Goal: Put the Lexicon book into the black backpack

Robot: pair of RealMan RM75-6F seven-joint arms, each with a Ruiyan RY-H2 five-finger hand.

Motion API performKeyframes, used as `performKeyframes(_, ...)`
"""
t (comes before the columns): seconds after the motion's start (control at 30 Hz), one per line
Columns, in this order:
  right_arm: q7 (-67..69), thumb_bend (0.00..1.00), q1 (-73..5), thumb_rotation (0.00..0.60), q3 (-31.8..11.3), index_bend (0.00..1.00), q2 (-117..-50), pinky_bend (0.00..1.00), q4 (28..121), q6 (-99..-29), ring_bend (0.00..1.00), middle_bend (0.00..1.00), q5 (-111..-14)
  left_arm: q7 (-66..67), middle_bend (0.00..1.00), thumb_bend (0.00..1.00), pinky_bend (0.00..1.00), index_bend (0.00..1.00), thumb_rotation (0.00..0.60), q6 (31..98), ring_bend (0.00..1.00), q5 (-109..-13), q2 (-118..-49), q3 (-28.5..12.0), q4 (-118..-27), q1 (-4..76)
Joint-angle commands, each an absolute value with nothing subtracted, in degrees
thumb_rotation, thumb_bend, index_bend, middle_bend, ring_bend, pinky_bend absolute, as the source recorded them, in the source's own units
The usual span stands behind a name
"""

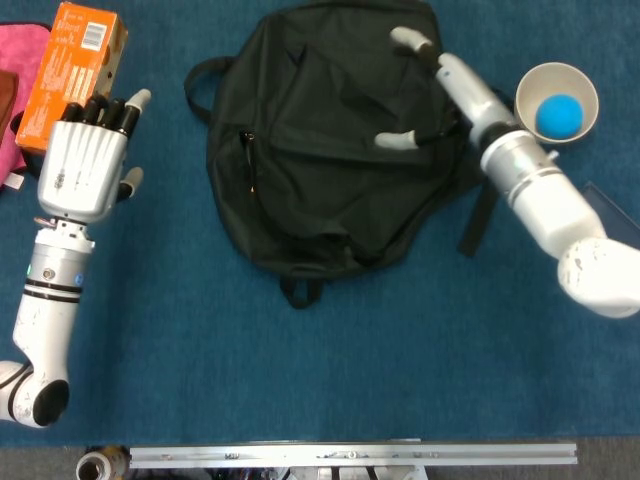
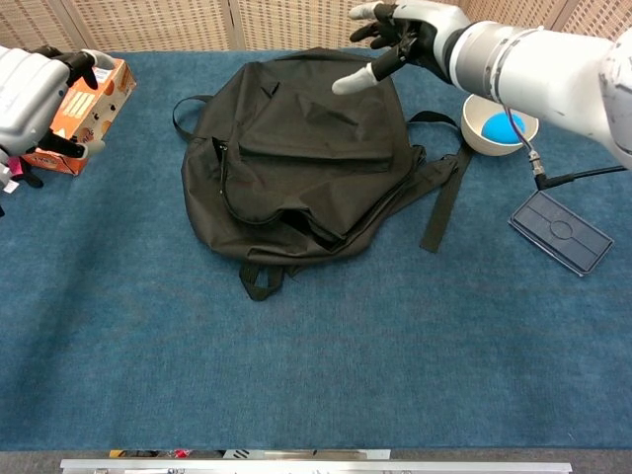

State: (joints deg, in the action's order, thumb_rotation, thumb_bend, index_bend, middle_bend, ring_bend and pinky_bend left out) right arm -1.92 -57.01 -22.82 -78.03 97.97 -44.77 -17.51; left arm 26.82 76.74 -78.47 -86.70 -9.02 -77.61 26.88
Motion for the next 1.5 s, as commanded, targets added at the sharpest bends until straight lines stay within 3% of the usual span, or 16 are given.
performKeyframes(0.03, -2.00, 0.04, -55.34, 0.600, -21.63, 0.00, -77.60, 0.09, 98.46, -48.56, 0.07, 0.19, -20.71, 26.78, 0.36, 0.15, 0.40, 0.20, 0.600, 76.64, 0.29, -78.31, -86.46, -9.06, -77.79, 26.81)
performKeyframes(0.37, -6.23, 0.33, -50.95, 0.600, -17.06, 0.17, -78.00, 0.22, 98.16, -59.88, 0.18, 0.31, -32.14, 26.16, 0.36, 0.15, 0.40, 0.20, 0.600, 76.69, 0.29, -77.32, -85.00, -9.33, -79.16, 26.08)
performKeyframes(0.57, -8.58, 0.39, -48.01, 0.600, -14.64, 0.20, -77.11, 0.24, 97.76, -63.27, 0.19, 0.33, -36.83, 25.59, 0.36, 0.15, 0.40, 0.20, 0.600, 76.72, 0.29, -76.47, -84.14, -9.50, -79.45, 25.50)
performKeyframes(1.5, -7.36, 0.40, -28.91, 0.600, -5.47, 0.22, -68.59, 0.24, 96.12, -73.91, 0.19, 0.34, -55.53, 25.24, 0.37, 0.15, 0.38, 0.21, 0.600, 76.55, 0.29, -69.40, -74.63, -8.66, -88.42, 19.83)
